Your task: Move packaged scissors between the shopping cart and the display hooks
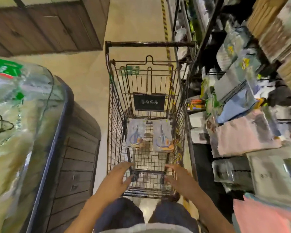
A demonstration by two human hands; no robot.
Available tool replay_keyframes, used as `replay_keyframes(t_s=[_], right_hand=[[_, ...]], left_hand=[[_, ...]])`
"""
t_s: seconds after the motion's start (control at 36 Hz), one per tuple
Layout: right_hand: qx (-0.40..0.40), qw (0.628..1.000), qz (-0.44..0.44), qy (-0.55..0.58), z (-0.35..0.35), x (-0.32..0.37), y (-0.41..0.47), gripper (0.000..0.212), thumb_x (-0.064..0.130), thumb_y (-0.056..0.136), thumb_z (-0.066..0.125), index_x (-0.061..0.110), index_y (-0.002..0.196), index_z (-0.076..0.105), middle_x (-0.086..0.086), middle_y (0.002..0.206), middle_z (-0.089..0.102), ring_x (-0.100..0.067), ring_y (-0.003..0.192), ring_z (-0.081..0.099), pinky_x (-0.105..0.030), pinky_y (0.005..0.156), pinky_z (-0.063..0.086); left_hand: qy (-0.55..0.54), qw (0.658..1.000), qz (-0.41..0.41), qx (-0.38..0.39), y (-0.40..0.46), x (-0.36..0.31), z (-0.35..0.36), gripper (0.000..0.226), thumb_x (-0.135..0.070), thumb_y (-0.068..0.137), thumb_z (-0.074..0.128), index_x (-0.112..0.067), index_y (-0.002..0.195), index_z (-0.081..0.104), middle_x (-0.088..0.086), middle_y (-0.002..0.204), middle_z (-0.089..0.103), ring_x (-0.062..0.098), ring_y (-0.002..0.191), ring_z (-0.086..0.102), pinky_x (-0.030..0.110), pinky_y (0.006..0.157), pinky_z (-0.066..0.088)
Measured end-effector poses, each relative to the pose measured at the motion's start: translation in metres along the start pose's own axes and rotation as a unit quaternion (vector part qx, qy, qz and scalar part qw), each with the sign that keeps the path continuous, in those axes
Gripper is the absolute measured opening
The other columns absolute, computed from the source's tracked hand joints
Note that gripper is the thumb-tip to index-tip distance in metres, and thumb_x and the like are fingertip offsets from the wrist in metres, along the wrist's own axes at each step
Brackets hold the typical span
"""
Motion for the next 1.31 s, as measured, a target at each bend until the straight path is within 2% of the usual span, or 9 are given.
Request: replay_keyframes(t_s=[0.17,0.28,0.47,0.58,0.69,0.83,0.94,1.14,1.31], right_hand=[[0.017,0.999,0.025,0.028,-0.011,-0.008,0.035,0.049,0.035,0.100,0.059,0.024,0.146,0.047,-0.001,0.146,0.051,-0.018,0.136,0.047,-0.028,0.108,0.037],[0.014,0.997,0.063,0.040,-0.005,-0.019,0.056,0.048,0.034,0.100,0.059,0.023,0.145,0.049,0.002,0.140,0.056,-0.015,0.132,0.052,-0.024,0.106,0.039],[0.009,0.994,0.101,0.052,0.035,-0.043,0.105,0.047,0.028,0.102,0.057,0.024,0.147,0.046,0.010,0.137,0.052,0.002,0.120,0.041,0.005,0.089,0.023],[-0.012,0.991,0.115,0.070,0.054,-0.061,0.145,0.044,0.027,0.100,0.059,0.028,0.143,0.050,0.011,0.138,0.052,0.001,0.120,0.044,-0.013,0.104,0.033],[-0.017,0.988,0.134,0.078,0.069,-0.087,0.195,0.050,0.015,0.098,0.061,0.015,0.146,0.046,0.004,0.127,0.049,-0.008,0.118,0.047,0.005,0.082,0.025],[-0.077,0.986,0.116,0.096,0.067,-0.100,0.260,0.065,0.020,0.092,0.068,0.021,0.150,0.038,-0.007,0.147,0.047,-0.025,0.135,0.045,-0.038,0.114,0.038],[-0.185,0.968,0.090,0.146,0.053,-0.111,0.305,0.066,0.035,0.089,0.061,0.011,0.148,0.042,-0.010,0.143,0.045,-0.031,0.133,0.046,-0.051,0.108,0.045],[-0.265,0.937,0.144,0.179,0.046,-0.142,0.351,0.101,0.021,0.083,0.078,0.021,0.158,0.011,-0.012,0.151,0.035,-0.022,0.125,0.052,-0.029,0.083,0.059],[-0.316,0.918,0.177,0.160,0.046,-0.148,0.353,0.106,0.020,0.079,0.084,0.018,0.159,0.014,-0.012,0.153,0.037,-0.031,0.139,0.040,-0.050,0.110,0.045]], left_hand=[[0.003,0.999,0.007,0.049,0.052,-0.001,0.018,0.053,-0.042,0.096,0.051,-0.036,0.148,0.042,-0.006,0.152,0.046,0.013,0.143,0.038,0.038,0.120,0.033],[-0.004,0.997,0.016,0.074,0.083,0.010,0.028,0.051,-0.039,0.096,0.052,-0.032,0.146,0.046,-0.007,0.146,0.050,0.012,0.136,0.044,0.027,0.115,0.033],[0.008,0.989,0.011,0.146,0.134,0.065,0.059,0.051,-0.026,0.100,0.057,-0.034,0.149,0.042,-0.006,0.147,0.049,0.015,0.138,0.042,0.028,0.113,0.034],[0.030,0.987,0.005,0.159,0.170,0.100,0.072,0.050,-0.025,0.100,0.058,-0.031,0.148,0.045,-0.005,0.148,0.049,0.016,0.138,0.044,0.026,0.113,0.035],[0.051,0.984,-0.003,0.168,0.202,0.137,0.090,0.048,-0.030,0.100,0.055,-0.031,0.147,0.046,-0.005,0.150,0.048,0.019,0.141,0.043,0.037,0.116,0.038],[0.044,0.987,-0.009,0.152,0.235,0.155,0.106,0.044,-0.026,0.099,0.059,-0.027,0.142,0.051,-0.002,0.143,0.053,0.019,0.134,0.047,0.029,0.109,0.036],[0.015,0.988,-0.022,0.155,0.253,0.162,0.121,0.045,-0.023,0.098,0.059,-0.030,0.142,0.050,-0.012,0.134,0.051,0.008,0.125,0.045,0.021,0.099,0.035],[-0.021,0.984,-0.042,0.172,0.267,0.172,0.149,0.041,-0.030,0.100,0.056,-0.038,0.140,0.048,-0.017,0.131,0.048,-0.001,0.119,0.043,0.021,0.104,0.041],[-0.034,0.983,-0.038,0.177,0.274,0.171,0.157,0.044,-0.030,0.099,0.057,-0.038,0.142,0.048,-0.015,0.134,0.053,0.013,0.130,0.047,0.039,0.107,0.045]])
Point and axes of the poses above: each hand's wrist, its own y-axis towards the middle knuckle, its own z-axis out of the palm, x = y × z, the point moved 10 cm from there along y, towards the middle knuckle
